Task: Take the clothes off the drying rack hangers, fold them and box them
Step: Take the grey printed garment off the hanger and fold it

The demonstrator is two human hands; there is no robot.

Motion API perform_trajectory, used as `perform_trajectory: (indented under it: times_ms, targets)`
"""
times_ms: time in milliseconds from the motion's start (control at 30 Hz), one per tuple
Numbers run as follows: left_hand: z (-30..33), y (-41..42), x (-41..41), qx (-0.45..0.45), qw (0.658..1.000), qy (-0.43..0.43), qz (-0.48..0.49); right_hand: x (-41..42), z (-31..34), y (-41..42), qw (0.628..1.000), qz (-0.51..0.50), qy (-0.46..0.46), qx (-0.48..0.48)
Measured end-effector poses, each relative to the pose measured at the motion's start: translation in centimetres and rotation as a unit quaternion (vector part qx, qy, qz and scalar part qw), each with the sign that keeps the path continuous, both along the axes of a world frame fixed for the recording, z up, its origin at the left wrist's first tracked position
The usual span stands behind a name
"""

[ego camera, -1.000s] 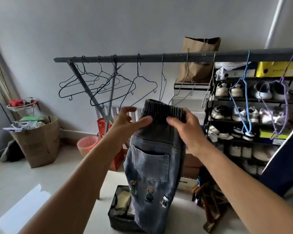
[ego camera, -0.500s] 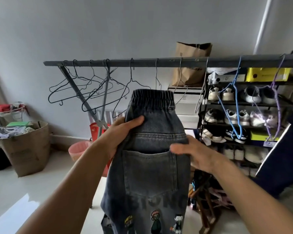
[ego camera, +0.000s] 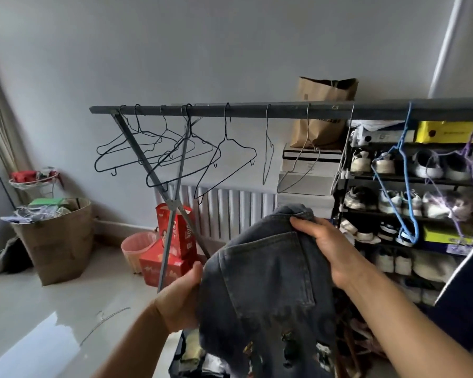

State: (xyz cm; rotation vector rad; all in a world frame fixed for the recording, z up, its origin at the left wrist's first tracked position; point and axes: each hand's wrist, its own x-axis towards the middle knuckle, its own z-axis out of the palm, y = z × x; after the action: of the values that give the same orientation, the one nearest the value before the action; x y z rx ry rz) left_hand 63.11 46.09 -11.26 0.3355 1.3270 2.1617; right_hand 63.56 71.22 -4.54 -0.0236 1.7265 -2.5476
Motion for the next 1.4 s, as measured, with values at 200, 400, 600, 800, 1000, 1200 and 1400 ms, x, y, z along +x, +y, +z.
perform_trajectory:
  times_ms: [200, 400, 600, 800, 1000, 1200, 1400]
  targets:
    - [3.4, 1.1, 0.9, -0.095, 0.991, -0.009, 0.091, -0.1, -0.3, 0.6, 0.998, 0.028, -0.041, -0.023]
    - [4.9, 1.5, 0.1, -0.074, 0.983, -0.04, 0.162, 0.6, -2.7, 2.3, 0.977, 0.204, -0.001, -0.066]
    - [5.3, 1.5, -0.4, -0.103, 0.978, -0.018, 0.178, 1.7, -2.8, 1.0, 0.989, 0.135, -0.012, 0.051]
    - [5.2, 0.2, -2.0, -0.174, 0.962, 0.046, 0.204, 1.8, -2.7, 0.3, 0.998, 0.026, -0.045, 0.029]
    - [2.6, 0.4, -1.4, 0.002, 0.985, -0.039, 0.167, 0.5, -1.7, 0.2, 0.999, 0.01, -0.048, -0.023]
    - [3.1, 1.1, -0.6, -0.07, 0.988, 0.072, 0.116, -0.3, -2.0, 1.0, 0.998, 0.021, -0.058, 0.018]
    - [5.5, 2.1, -1.3, -0.151, 0.96, 0.067, 0.226, 0.0, -2.2, 0.8, 0.978, -0.088, -0.089, 0.168]
